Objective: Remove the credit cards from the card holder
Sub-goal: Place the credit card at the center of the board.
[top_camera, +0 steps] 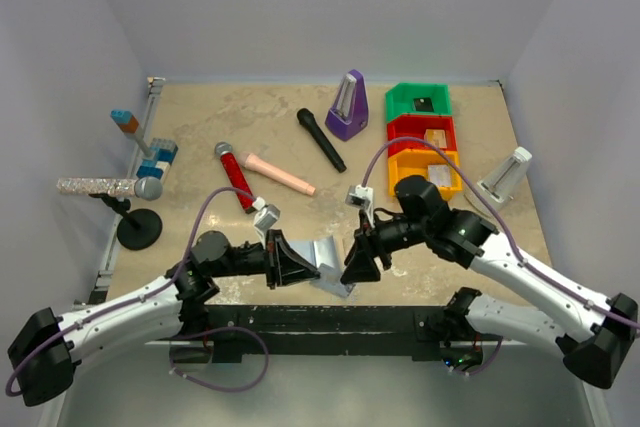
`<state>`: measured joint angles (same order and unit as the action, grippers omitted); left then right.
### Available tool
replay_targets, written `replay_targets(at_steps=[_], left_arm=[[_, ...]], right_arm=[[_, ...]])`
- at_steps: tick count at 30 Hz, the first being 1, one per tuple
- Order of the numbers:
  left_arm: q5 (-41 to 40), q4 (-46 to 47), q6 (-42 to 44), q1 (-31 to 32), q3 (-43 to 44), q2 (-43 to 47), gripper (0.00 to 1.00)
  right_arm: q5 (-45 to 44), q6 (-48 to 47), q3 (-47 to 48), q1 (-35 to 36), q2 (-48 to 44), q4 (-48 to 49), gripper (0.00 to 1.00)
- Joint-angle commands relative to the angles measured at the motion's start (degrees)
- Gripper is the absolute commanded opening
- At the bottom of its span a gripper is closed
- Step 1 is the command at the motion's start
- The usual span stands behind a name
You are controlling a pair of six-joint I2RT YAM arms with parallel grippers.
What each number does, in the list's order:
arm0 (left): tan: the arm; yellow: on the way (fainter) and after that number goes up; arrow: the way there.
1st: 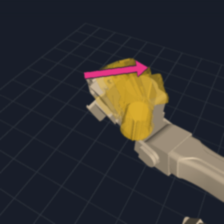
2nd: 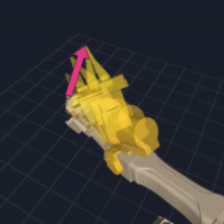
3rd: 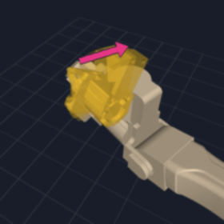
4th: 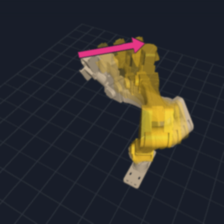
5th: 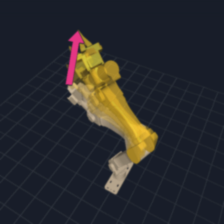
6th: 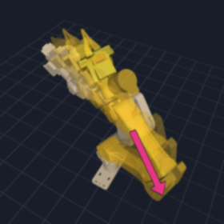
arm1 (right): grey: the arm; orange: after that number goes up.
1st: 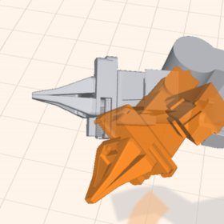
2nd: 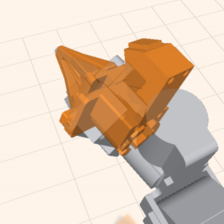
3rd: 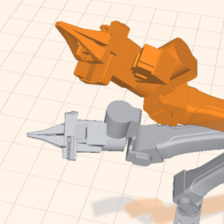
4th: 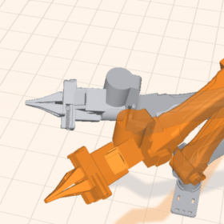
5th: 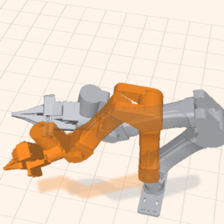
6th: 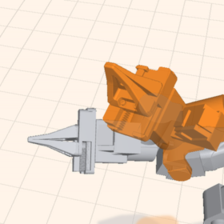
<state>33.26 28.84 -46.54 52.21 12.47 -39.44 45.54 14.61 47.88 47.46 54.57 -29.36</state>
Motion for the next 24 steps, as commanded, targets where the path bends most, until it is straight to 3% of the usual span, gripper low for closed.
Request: replay_targets(at_steps=[1, 10, 15, 21, 24], left_arm=[[-11.7, 5.6, -4.2, -0.1, -4.3, 5.8, 0.0], [-23.8, 5.0, -10.2, -0.1, -6.1, 12.5, 0.0], [-23.5, 6.7, -10.6, -0.2, -5.4, 11.6, 0.0], [-23.9, 8.8, -12.2, -0.2, -6.1, 11.2, 0.0], [-24.0, 9.0, -12.3, -0.2, -6.1, 11.3, 0.0]], right_arm=[[-9.3, 9.7, -5.8, -4.5, -8.0, 10.6, 0.65], [-17.2, 24.0, -16.1, -5.2, -17.1, 23.2, 0.67], [-15.7, 28.2, -19.3, -5.3, -16.6, 29.1, 0.67], [-14.8, 31.5, -21.2, -5.3, -16.1, 36.8, 0.61], [-13.9, 32.5, -21.6, -5.3, -15.1, 39.3, 0.52]])
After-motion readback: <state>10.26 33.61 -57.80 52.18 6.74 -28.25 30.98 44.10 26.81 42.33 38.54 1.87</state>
